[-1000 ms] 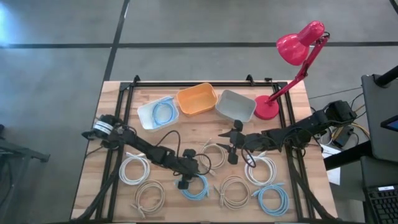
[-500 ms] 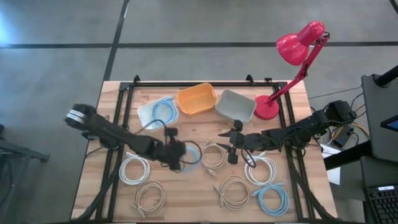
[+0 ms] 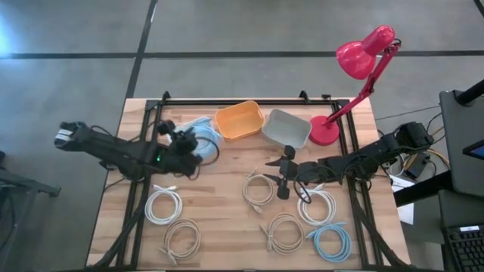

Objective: Pick & Place USB Port
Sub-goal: Put the left blue charger cable into the white bin

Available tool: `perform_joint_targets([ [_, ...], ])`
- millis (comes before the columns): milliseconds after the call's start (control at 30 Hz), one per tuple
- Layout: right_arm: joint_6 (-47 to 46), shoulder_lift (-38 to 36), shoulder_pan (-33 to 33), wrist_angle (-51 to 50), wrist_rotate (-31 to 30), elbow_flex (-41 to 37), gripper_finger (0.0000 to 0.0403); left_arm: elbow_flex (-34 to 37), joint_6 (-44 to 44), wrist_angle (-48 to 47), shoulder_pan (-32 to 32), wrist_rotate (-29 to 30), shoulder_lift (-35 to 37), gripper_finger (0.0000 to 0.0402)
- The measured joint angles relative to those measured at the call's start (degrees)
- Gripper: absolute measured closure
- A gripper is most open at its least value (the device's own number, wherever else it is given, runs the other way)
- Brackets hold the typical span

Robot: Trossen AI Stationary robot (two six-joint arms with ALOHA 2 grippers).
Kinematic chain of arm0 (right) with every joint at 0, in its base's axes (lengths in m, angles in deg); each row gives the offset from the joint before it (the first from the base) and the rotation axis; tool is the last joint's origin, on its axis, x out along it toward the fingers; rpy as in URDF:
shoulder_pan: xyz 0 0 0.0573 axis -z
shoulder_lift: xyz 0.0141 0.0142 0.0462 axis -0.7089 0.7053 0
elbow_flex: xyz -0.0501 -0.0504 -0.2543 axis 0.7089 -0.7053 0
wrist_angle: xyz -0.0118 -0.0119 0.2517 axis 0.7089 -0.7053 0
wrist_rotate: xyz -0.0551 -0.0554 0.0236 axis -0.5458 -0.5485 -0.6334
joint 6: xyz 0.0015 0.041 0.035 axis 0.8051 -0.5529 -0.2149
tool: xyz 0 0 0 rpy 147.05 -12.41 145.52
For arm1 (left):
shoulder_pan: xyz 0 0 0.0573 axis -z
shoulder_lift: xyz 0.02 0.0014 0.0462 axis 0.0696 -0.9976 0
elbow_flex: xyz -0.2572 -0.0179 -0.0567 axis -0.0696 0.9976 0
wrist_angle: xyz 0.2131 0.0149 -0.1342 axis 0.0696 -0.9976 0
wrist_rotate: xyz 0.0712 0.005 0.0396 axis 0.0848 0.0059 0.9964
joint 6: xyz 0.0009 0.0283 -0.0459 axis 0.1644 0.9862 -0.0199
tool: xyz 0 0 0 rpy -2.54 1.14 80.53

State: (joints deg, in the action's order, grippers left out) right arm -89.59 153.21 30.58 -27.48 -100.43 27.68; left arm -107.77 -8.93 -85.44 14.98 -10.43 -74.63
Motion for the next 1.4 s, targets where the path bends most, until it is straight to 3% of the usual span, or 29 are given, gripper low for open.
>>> perform_joint_targets([
  [333, 0.32, 0.00, 0.00, -0.02, -0.02, 0.00, 0.0218, 10.62, 0.46, 4.10, -16.06, -2.15, 0.30, 0.0357],
  [700, 1.22, 0.02, 0.00, -0.02, -0.02, 0.00, 0.0218, 21.34, 20.57, 35.43, -18.76, -5.49, 0.30, 0.0356],
  [1000, 1.09, 0.02, -0.01, -0.02, -0.02, 0.00, 0.0218, 26.66, 16.88, 36.74, -20.43, -5.49, 0.33, 0.0345],
  [1400, -0.14, 0.02, -0.04, 0.00, -0.02, 0.00, 0.0218, 27.12, 13.39, 36.74, -22.73, -5.33, 0.33, 0.0261],
])
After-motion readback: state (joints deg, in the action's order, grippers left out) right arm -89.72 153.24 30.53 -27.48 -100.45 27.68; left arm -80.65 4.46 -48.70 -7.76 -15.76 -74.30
